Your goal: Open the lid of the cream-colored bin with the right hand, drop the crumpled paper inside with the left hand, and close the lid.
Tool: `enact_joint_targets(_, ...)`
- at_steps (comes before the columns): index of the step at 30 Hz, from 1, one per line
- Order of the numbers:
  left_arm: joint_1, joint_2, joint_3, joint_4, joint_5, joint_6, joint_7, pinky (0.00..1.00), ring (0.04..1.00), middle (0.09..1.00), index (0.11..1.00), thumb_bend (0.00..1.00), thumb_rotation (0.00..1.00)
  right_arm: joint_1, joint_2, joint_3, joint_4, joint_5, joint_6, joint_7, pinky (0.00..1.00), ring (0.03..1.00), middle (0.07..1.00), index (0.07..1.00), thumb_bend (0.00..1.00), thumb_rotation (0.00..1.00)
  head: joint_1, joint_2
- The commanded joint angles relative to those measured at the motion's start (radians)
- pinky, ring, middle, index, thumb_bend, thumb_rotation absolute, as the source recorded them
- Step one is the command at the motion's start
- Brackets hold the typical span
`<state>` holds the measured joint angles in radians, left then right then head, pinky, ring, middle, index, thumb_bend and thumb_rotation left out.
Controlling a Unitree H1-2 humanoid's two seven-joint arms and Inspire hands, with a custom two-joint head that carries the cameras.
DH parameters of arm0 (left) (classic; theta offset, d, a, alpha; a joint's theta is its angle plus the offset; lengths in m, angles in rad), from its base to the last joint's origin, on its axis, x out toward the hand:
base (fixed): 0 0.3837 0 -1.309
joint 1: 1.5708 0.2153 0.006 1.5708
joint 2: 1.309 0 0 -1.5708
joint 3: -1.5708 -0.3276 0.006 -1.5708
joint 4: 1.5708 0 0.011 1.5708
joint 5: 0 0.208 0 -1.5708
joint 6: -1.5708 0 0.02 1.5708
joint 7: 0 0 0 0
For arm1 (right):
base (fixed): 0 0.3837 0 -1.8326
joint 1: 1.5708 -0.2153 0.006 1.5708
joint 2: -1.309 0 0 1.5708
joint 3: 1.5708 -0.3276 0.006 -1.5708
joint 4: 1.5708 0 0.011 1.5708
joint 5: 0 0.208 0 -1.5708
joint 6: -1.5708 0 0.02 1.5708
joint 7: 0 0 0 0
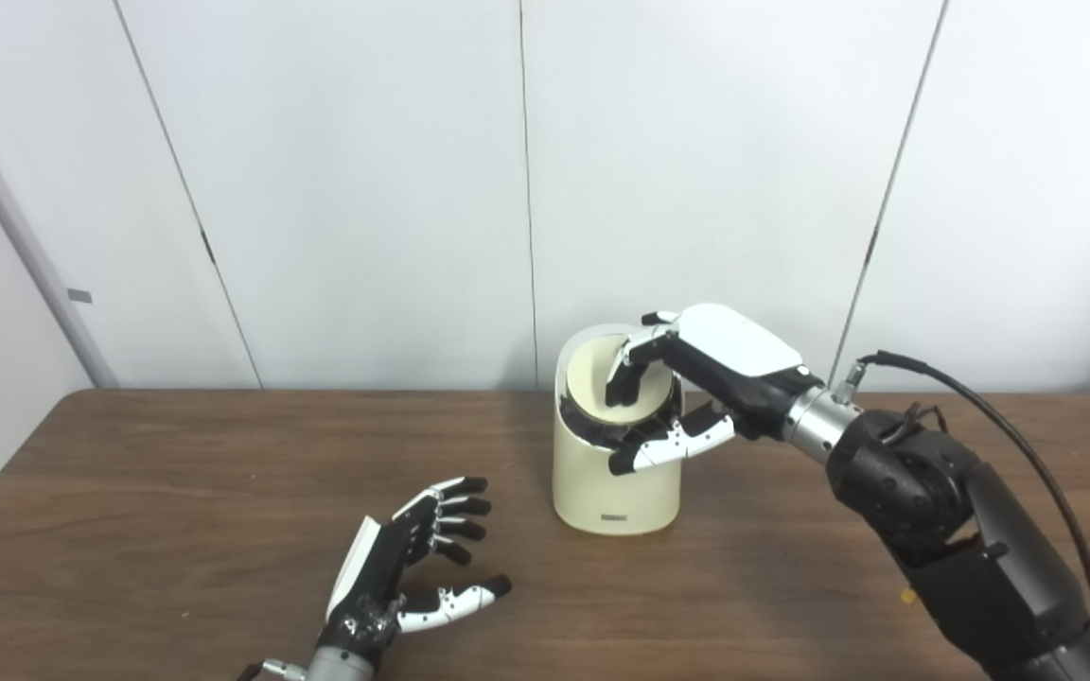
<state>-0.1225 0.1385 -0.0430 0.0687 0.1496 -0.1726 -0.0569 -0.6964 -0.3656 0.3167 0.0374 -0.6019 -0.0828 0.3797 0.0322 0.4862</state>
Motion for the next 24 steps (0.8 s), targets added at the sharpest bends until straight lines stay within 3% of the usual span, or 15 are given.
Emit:
enact_joint_targets(1,-0.013,-0.003,0.001,-0.038,-0.003,-0.011,0.006,0.58,0.672,0.741,0.802,0.69,0.0,-0.023,-0.01,-0.003,-0.029,0.012,-0.011,0.007,0.95,0.8,0.576,0.562,0.62,0.58,0.001,0.003)
enact_joint_targets(24,0.006,-0.013,-0.002,-0.048,0.003,-0.005,0.012,0.57,0.673,0.743,0.8,0.69,0.0,0.017,-0.05,0.037,-0.046,-0.068,-0.033,0.009,0.96,0.797,0.586,0.564,0.65,0.58,0.011,0.023)
